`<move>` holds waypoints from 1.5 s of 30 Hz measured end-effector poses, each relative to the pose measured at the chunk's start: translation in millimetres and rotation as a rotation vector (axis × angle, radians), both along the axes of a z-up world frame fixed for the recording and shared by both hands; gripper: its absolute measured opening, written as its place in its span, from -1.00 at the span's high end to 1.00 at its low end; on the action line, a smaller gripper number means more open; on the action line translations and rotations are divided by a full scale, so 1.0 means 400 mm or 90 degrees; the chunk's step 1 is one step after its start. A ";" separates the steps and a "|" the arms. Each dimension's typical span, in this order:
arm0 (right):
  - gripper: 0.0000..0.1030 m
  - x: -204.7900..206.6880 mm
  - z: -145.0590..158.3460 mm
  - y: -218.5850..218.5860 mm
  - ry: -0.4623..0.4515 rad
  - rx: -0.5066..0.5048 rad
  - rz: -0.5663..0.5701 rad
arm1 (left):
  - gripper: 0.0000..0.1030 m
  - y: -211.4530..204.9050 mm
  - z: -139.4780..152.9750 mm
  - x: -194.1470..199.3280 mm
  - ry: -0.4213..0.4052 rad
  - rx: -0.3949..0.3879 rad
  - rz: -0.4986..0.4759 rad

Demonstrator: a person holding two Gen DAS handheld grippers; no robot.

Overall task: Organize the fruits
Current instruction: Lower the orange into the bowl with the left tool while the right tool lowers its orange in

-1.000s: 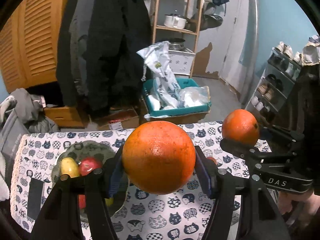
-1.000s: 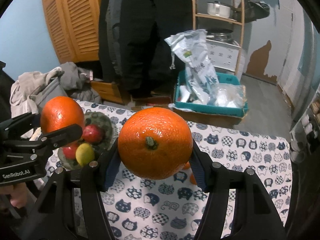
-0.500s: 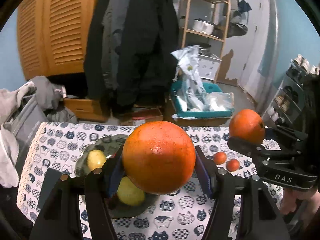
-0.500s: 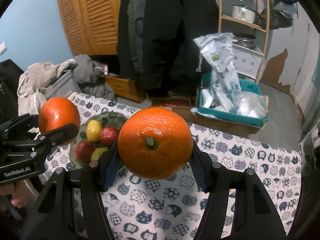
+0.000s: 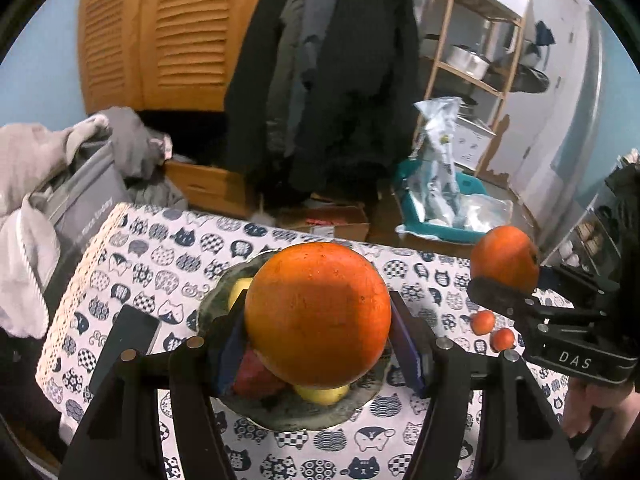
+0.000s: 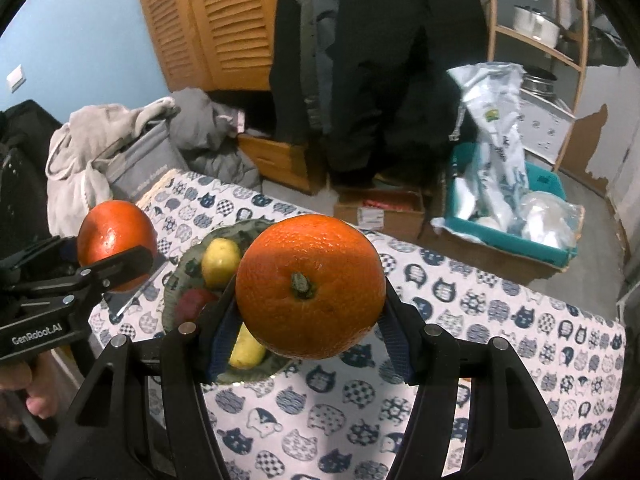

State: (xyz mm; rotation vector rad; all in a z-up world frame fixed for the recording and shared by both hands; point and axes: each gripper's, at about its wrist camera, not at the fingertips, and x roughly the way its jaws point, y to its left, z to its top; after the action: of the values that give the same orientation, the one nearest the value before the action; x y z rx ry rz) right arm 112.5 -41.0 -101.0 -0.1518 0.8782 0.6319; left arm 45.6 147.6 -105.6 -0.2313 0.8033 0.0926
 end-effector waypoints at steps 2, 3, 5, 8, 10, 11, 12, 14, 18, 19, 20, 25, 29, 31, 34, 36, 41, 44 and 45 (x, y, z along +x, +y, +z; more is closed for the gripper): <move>-0.23 0.007 -0.012 0.023 0.005 -0.005 0.006 | -0.28 0.017 -0.014 0.006 0.009 -0.006 0.006; -0.23 0.011 -0.018 0.033 0.007 -0.007 0.009 | -0.28 0.028 -0.026 0.010 0.015 -0.010 0.011; -0.23 0.018 -0.033 0.054 0.013 -0.014 0.015 | -0.28 0.041 -0.044 0.016 0.026 -0.012 0.018; -0.23 0.030 -0.058 0.082 0.022 -0.023 0.023 | -0.28 0.058 -0.075 0.029 0.042 -0.018 0.028; -0.23 0.039 -0.078 0.097 0.029 -0.030 0.027 | -0.28 0.069 -0.101 0.041 0.058 -0.028 0.034; -0.23 0.046 -0.089 0.103 0.034 -0.034 0.028 | -0.28 0.075 -0.114 0.047 0.065 -0.036 0.036; -0.23 0.050 -0.099 0.108 0.038 -0.037 0.030 | -0.28 0.080 -0.126 0.052 0.072 -0.042 0.038; -0.23 0.060 -0.123 0.118 0.054 -0.040 0.034 | -0.28 0.087 -0.149 0.063 0.087 -0.049 0.043; -0.23 0.076 -0.165 0.132 0.081 -0.048 0.040 | -0.28 0.093 -0.191 0.085 0.112 -0.053 0.046; -0.23 0.079 -0.175 0.135 0.085 -0.053 0.042 | -0.28 0.093 -0.200 0.089 0.116 -0.053 0.046; -0.23 0.081 -0.184 0.137 0.088 -0.057 0.043 | -0.28 0.093 -0.209 0.093 0.120 -0.053 0.047; -0.23 0.092 -0.224 0.140 0.102 -0.073 0.047 | -0.28 0.088 -0.251 0.110 0.141 -0.058 0.045; -0.23 0.096 -0.250 0.140 0.112 -0.083 0.047 | -0.28 0.084 -0.272 0.122 0.151 -0.059 0.044; -0.23 0.098 -0.260 0.139 0.118 -0.086 0.047 | -0.28 0.083 -0.283 0.127 0.158 -0.062 0.043; -0.23 0.100 -0.268 0.139 0.122 -0.087 0.047 | -0.28 0.080 -0.297 0.132 0.166 -0.063 0.042; -0.23 0.103 -0.271 0.137 0.124 -0.087 0.046 | -0.29 0.078 -0.305 0.136 0.172 -0.063 0.041; -0.23 0.108 -0.274 0.138 0.128 -0.085 0.048 | -0.29 0.074 -0.312 0.142 0.176 -0.056 0.039; -0.23 0.108 -0.278 0.141 0.132 -0.086 0.052 | -0.37 0.074 -0.310 0.142 0.171 -0.059 0.036; -0.23 0.108 -0.279 0.143 0.133 -0.086 0.053 | -0.49 0.072 -0.309 0.142 0.171 -0.056 0.036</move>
State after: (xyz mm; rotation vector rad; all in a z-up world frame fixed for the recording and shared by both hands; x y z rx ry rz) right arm 155.9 16.1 -212.4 -0.2489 1.1215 0.6740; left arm 102.3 176.4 -229.1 -0.3302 1.0702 0.1442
